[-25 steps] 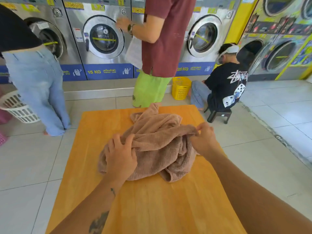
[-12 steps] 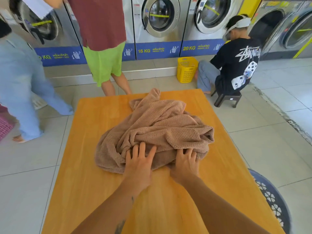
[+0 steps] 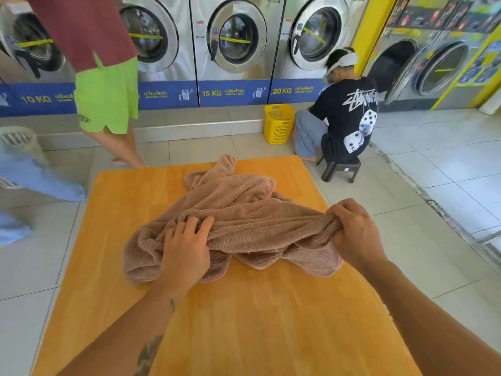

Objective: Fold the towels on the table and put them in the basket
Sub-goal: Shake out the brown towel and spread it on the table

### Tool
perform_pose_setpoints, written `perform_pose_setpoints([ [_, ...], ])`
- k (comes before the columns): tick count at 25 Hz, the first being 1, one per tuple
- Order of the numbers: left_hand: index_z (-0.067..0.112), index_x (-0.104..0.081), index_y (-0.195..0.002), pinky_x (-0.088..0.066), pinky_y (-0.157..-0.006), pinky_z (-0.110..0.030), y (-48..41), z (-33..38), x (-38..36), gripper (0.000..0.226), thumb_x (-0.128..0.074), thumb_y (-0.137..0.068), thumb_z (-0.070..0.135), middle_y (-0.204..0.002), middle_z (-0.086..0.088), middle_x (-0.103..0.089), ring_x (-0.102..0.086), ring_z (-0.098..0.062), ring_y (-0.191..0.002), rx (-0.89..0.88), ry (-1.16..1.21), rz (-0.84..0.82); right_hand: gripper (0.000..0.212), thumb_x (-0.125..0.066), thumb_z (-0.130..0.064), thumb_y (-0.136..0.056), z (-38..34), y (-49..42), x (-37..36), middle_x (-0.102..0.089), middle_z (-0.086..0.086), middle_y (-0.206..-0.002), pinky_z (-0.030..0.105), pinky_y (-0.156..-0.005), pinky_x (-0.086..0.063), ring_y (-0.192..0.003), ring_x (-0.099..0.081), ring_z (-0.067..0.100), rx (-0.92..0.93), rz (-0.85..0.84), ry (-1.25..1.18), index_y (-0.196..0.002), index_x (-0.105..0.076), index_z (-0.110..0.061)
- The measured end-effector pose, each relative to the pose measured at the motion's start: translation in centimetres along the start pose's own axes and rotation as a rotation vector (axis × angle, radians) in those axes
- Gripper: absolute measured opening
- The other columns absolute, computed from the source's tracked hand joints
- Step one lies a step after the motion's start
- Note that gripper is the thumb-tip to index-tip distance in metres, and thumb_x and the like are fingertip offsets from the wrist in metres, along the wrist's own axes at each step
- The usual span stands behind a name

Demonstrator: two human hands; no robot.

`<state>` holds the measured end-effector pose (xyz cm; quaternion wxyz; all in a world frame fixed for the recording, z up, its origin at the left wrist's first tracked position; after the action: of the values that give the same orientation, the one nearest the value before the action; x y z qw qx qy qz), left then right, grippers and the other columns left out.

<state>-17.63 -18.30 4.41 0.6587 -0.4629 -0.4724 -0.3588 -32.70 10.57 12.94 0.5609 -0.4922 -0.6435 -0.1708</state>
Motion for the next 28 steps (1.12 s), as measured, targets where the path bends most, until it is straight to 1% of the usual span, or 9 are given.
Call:
perform_pose_setpoints([
  [3,0.015,-0.059,-0.131,-0.047,-0.085,-0.049,0.9,0.6,0.2,0.059,-0.069,-0.074,0.007,-0.115,-0.010,-0.058,-0.058,-0.035,-0.103,-0.028,0.007,0.039,0.041,-0.049,-0.012,-0.081,1.5,0.6,-2.6,-0.053,0.006,-0.118,0.044,-0.079,-0.051,-0.103,-0.054,0.034,-0.150,-0.175,0.132,-0.118,-0.061,-0.022],
  [6,0.015,-0.062,-0.126,-0.048,-0.084,-0.048,2.1,0.3,-0.4,0.052,-0.069,-0.076,0.008,-0.114,-0.007,-0.060,-0.060,-0.032,-0.101,-0.026,0.046,0.024,0.069,-0.064,-0.038,-0.076,0.4,3.1,-6.5,-0.042,0.001,-0.139,0.050,-0.102,-0.041,-0.126,-0.040,0.032,-0.196,-0.482,0.218,-0.140,-0.039,-0.032],
  [11,0.016,-0.063,-0.118,-0.049,-0.062,-0.038,1.6,0.9,0.4,0.031,-0.056,-0.089,0.008,-0.088,-0.001,-0.068,-0.064,-0.026,-0.073,-0.026,0.162,-0.001,0.099,-0.061,-0.030,-0.074,-4.3,8.1,-13.3,-0.014,0.005,-0.155,0.060,-0.112,-0.025,-0.142,-0.020,0.036,-0.192,-0.714,0.155,-0.152,0.000,-0.034],
  [16,0.023,-0.057,-0.116,-0.045,-0.068,-0.037,2.3,2.0,1.9,0.029,-0.036,-0.098,0.032,-0.081,0.008,-0.067,-0.062,-0.018,-0.070,-0.090,0.245,-0.115,0.042,-0.055,-0.046,-0.084,0.0,5.4,-10.1,-0.055,-0.003,-0.121,0.048,-0.098,-0.038,-0.111,-0.055,0.025,-0.054,-0.451,0.476,-0.124,-0.048,-0.035],
  [20,0.028,-0.058,-0.112,-0.045,-0.086,-0.036,3.8,3.2,1.7,0.031,-0.043,-0.094,0.049,-0.103,0.013,-0.053,-0.053,-0.012,-0.095,-0.151,0.446,-0.184,0.053,-0.054,-0.052,-0.086,5.2,3.6,-6.3,-0.046,0.007,-0.135,0.064,-0.109,-0.025,-0.128,-0.042,0.034,-0.347,-0.654,0.735,-0.134,-0.045,-0.031],
  [22,0.026,-0.061,-0.105,-0.047,-0.083,-0.036,3.0,0.8,3.5,0.023,-0.045,-0.094,0.038,-0.102,0.010,-0.051,-0.053,-0.014,-0.093,-0.055,0.455,0.012,0.081,-0.061,-0.062,-0.077,4.2,4.6,-7.4,-0.031,0.014,-0.150,0.071,-0.111,-0.016,-0.139,-0.027,0.040,-0.419,-0.827,0.588,-0.145,-0.030,-0.031],
  [24,0.027,-0.058,-0.115,-0.046,-0.091,-0.045,2.0,-2.6,3.9,0.027,-0.051,-0.089,0.026,-0.117,0.002,-0.050,-0.050,-0.023,-0.109,0.138,0.251,0.084,0.088,-0.062,-0.042,-0.076,-1.2,4.1,-9.4,-0.016,0.012,-0.159,0.071,-0.112,-0.012,-0.145,-0.013,0.041,-0.276,-0.823,0.318,-0.150,-0.016,-0.036],
  [26,0.038,-0.040,-0.138,-0.035,-0.106,-0.054,2.4,-6.7,1.5,0.055,-0.055,-0.087,0.026,-0.148,-0.009,-0.028,-0.030,-0.034,-0.134,0.419,0.168,-0.162,0.087,-0.057,-0.024,-0.074,-7.8,3.0,-10.6,-0.016,0.008,-0.159,0.067,-0.114,-0.015,-0.146,-0.011,0.038,-0.112,-0.704,0.082,-0.151,-0.016,-0.034],
  [28,0.044,-0.019,-0.150,-0.035,-0.108,-0.052,4.1,-8.2,-1.3,0.072,-0.054,-0.089,0.028,-0.158,-0.008,-0.006,-0.023,-0.039,-0.139,0.561,0.269,-0.446,0.086,-0.055,-0.020,-0.076,-13.5,3.2,-11.6,-0.019,0.005,-0.157,0.061,-0.116,-0.017,-0.146,-0.013,0.033,0.036,-0.617,-0.003,-0.152,-0.015,-0.031],
])
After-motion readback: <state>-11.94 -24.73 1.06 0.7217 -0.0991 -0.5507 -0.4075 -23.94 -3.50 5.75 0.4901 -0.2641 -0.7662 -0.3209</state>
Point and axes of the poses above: each hand's wrist, its own y-axis away from the middle knuckle, its own x-axis out of the back of the hand, z = x × y, the point moved 10 cm from there along -y, towards the middle knuckle
